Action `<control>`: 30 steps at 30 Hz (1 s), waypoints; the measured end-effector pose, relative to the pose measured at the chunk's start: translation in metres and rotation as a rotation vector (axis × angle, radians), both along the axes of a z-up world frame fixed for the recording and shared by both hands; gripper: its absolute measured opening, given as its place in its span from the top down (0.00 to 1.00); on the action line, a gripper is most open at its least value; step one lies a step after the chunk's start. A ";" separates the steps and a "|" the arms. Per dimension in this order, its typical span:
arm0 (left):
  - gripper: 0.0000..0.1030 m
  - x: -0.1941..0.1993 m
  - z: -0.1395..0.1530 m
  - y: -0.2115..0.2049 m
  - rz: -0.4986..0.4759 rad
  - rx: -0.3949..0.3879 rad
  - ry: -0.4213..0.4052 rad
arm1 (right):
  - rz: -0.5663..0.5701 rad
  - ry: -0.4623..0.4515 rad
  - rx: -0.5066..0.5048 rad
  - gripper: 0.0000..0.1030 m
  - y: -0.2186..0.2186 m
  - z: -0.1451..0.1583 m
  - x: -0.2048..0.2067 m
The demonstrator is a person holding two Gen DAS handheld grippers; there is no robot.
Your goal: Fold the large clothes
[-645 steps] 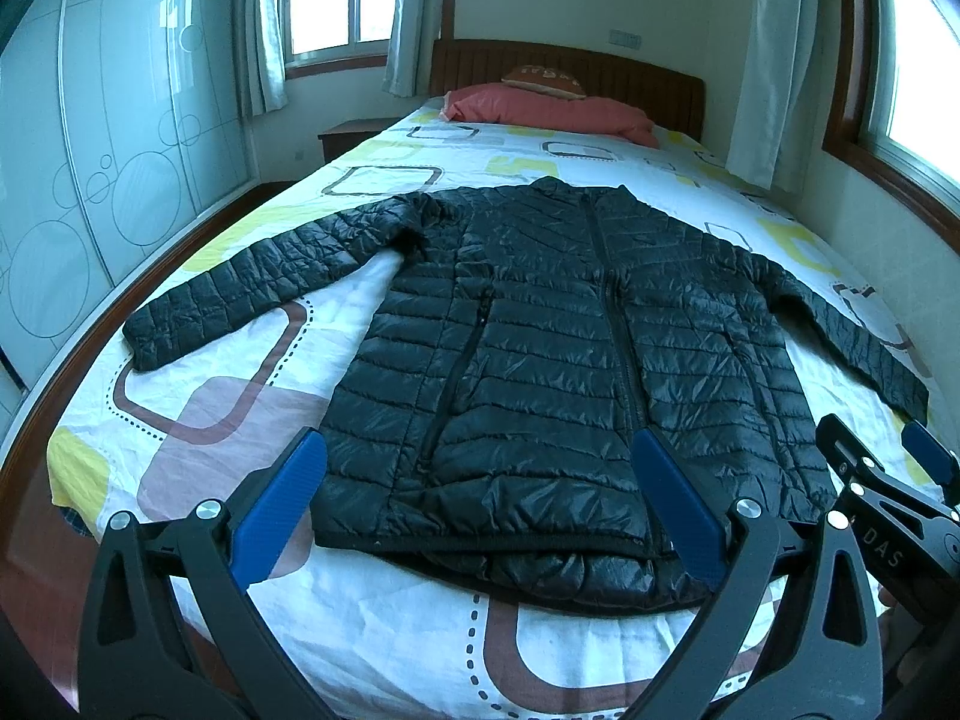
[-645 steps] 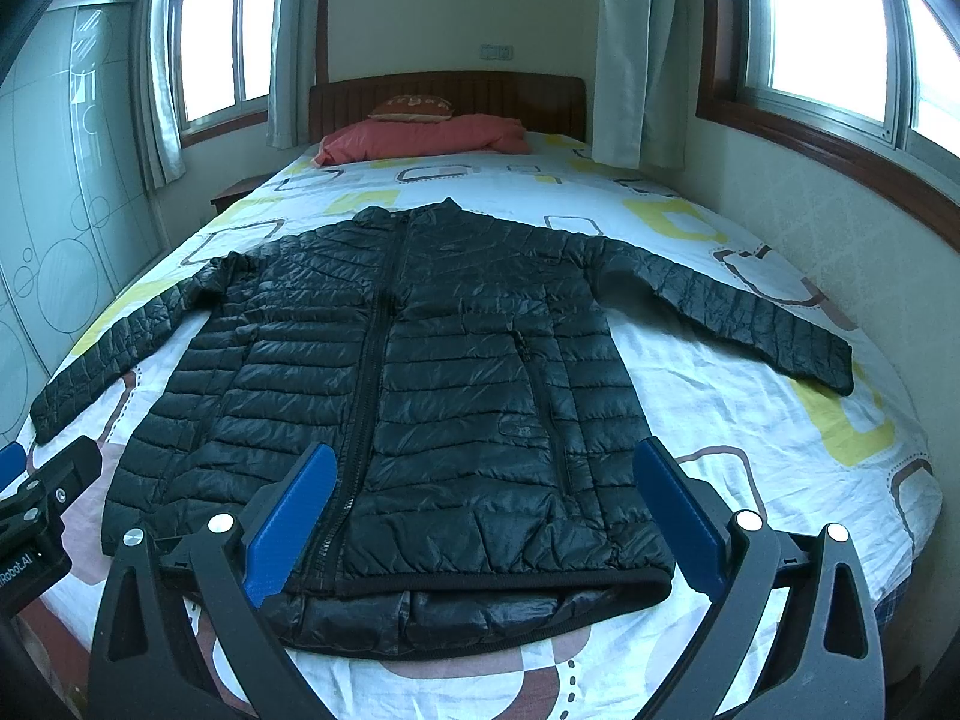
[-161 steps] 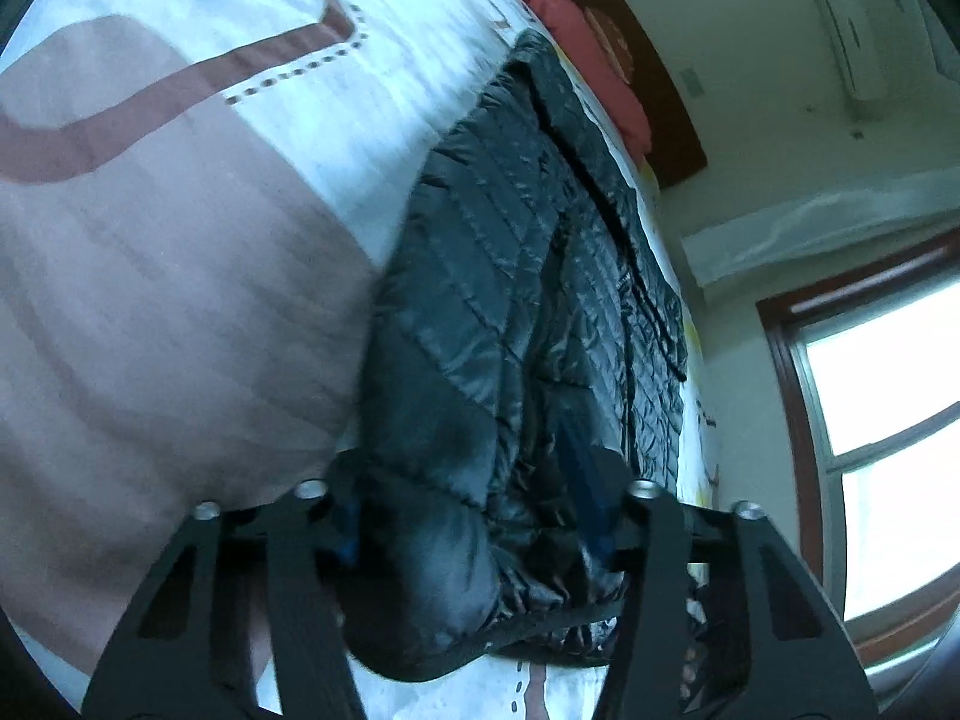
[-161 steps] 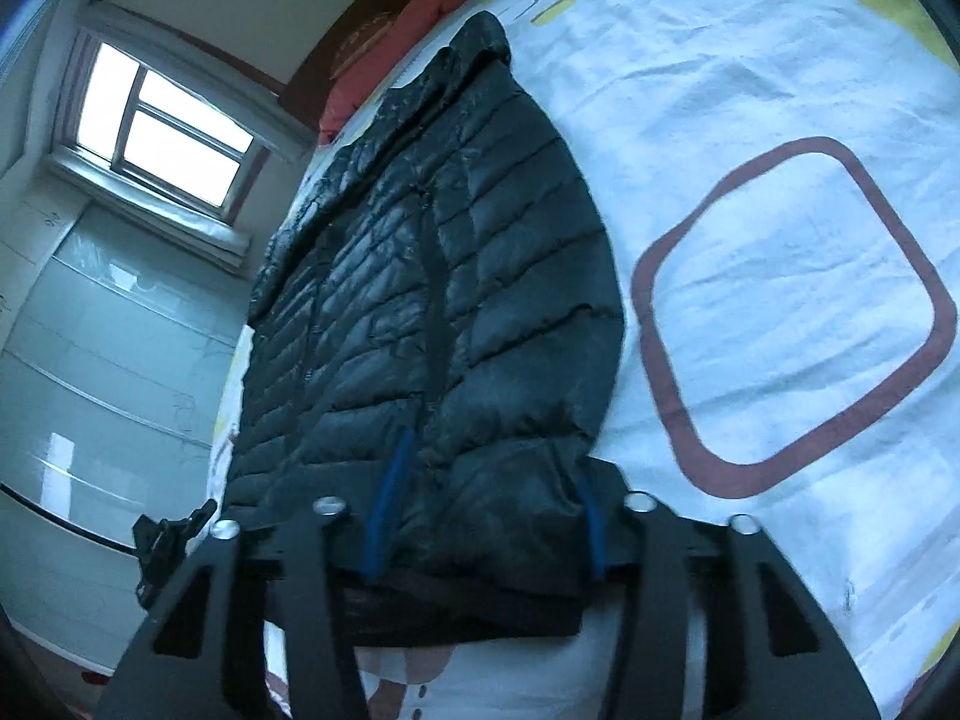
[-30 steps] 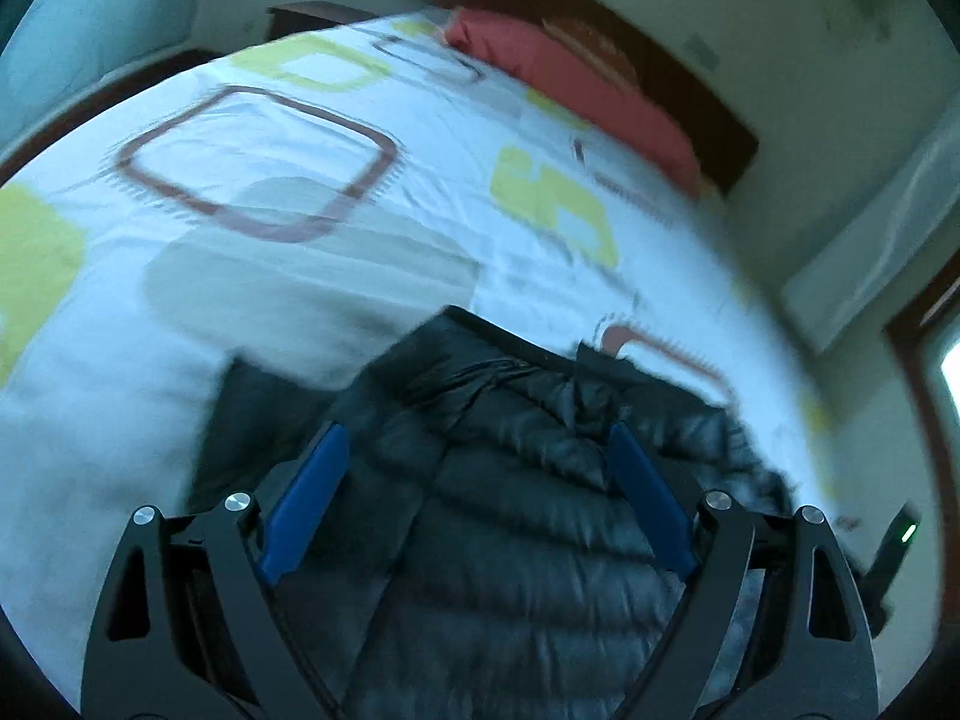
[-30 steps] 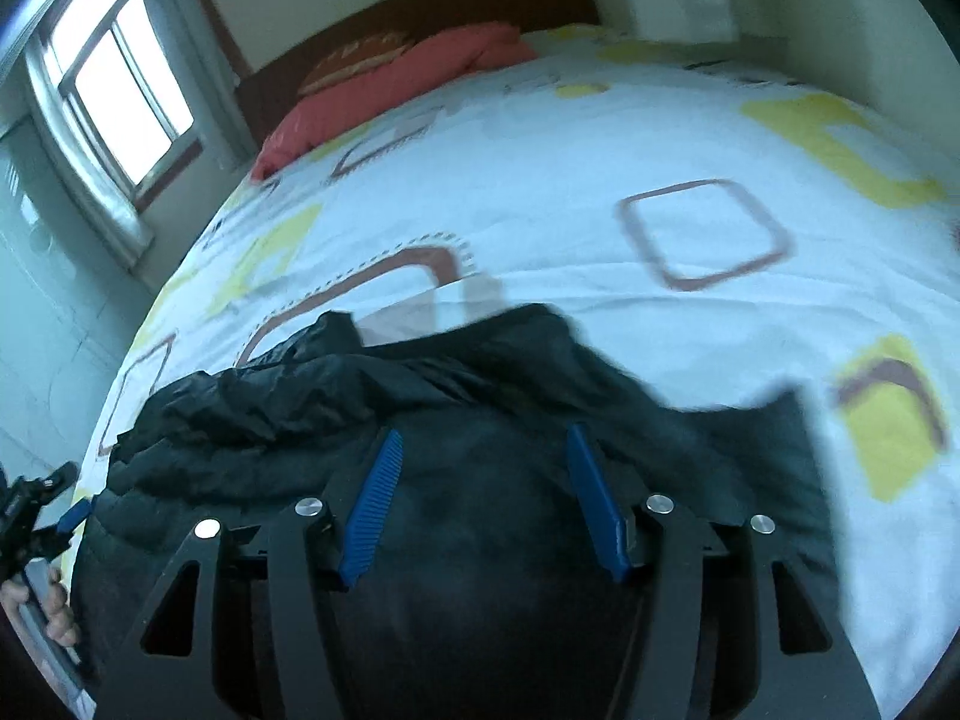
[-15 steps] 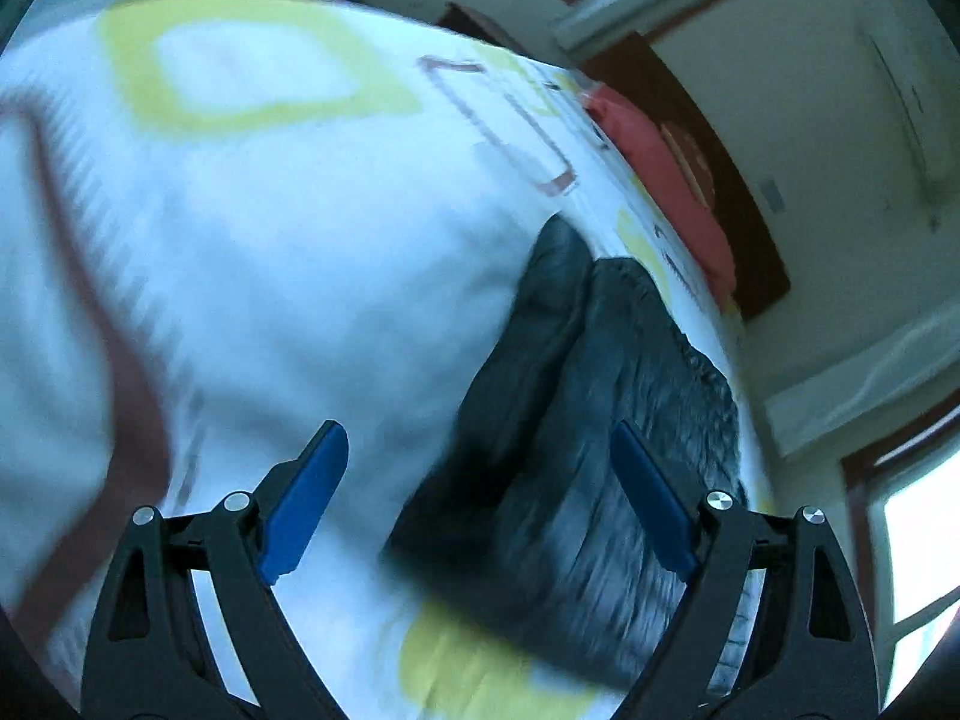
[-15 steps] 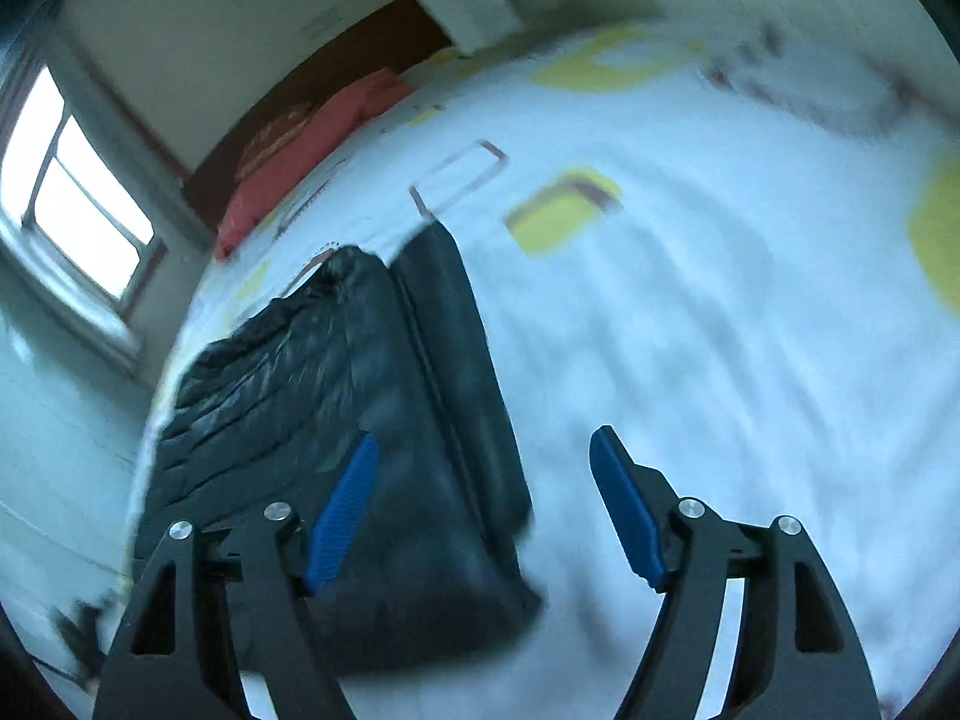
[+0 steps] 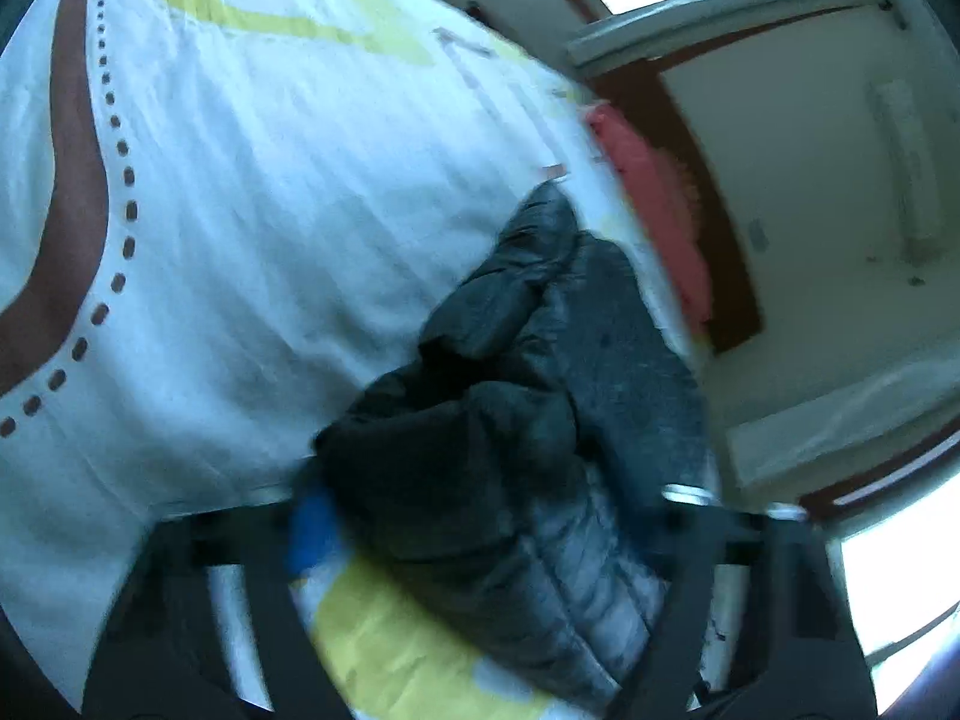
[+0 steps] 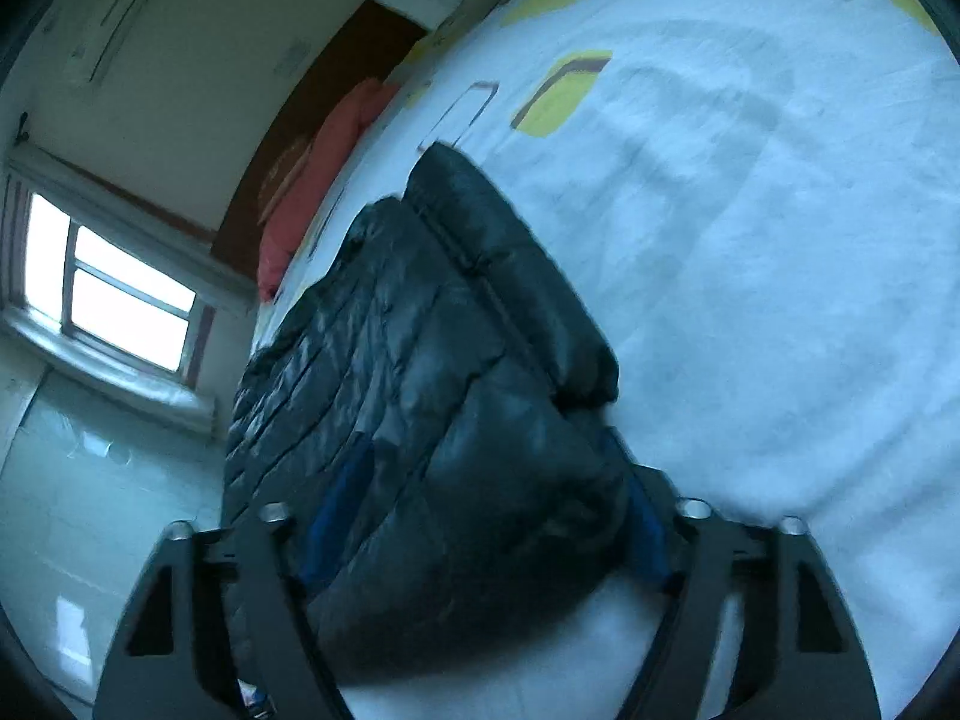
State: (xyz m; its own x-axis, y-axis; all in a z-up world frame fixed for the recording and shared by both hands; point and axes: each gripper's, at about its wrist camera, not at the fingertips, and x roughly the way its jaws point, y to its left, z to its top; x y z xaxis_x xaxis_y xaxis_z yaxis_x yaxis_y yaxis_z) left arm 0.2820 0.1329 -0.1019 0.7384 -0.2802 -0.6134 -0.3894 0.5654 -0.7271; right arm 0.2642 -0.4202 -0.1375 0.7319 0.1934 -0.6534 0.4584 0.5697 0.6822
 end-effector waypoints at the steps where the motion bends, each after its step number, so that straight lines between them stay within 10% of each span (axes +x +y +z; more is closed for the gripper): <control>1: 0.55 0.001 0.000 -0.001 0.002 0.008 0.001 | -0.007 -0.015 0.026 0.61 -0.002 -0.002 -0.002; 7: 0.77 -0.008 0.018 -0.010 -0.025 0.067 -0.028 | 0.025 -0.065 0.026 0.79 -0.002 0.012 -0.025; 30: 0.78 -0.177 0.017 0.019 -0.066 0.034 -0.007 | 0.083 -0.034 0.093 0.79 0.000 0.017 -0.157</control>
